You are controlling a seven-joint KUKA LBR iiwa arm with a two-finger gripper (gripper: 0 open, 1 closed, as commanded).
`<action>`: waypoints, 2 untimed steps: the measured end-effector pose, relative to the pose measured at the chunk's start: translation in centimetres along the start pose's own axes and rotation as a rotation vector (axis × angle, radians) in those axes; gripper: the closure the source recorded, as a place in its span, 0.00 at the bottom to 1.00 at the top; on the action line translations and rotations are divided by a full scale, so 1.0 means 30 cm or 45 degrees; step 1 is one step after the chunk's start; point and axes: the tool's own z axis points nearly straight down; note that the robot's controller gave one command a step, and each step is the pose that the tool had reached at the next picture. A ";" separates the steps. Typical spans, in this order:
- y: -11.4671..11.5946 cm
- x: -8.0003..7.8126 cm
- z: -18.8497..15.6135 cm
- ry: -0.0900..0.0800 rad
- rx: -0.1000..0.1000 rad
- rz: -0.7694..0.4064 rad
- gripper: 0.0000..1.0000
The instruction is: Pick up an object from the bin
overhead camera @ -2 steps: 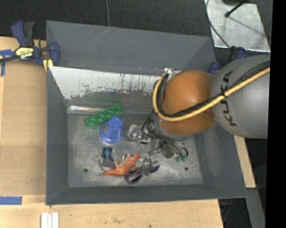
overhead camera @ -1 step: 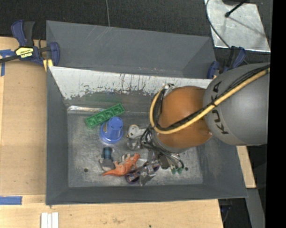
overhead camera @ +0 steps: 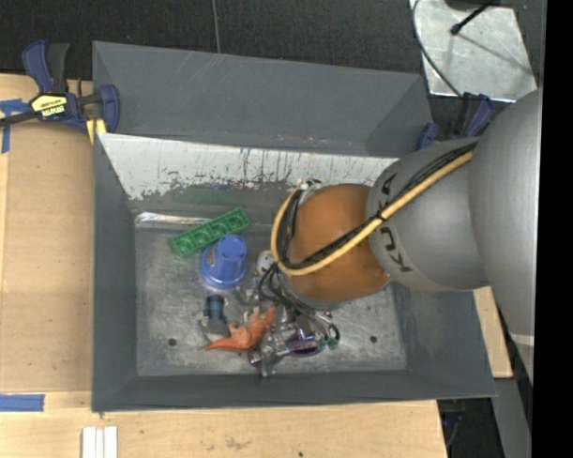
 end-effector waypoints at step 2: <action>-0.026 -0.011 -0.013 -0.024 0.001 -0.437 1.00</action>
Offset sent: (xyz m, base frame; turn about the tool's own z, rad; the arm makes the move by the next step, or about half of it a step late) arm 0.0000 0.0000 0.0000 0.0000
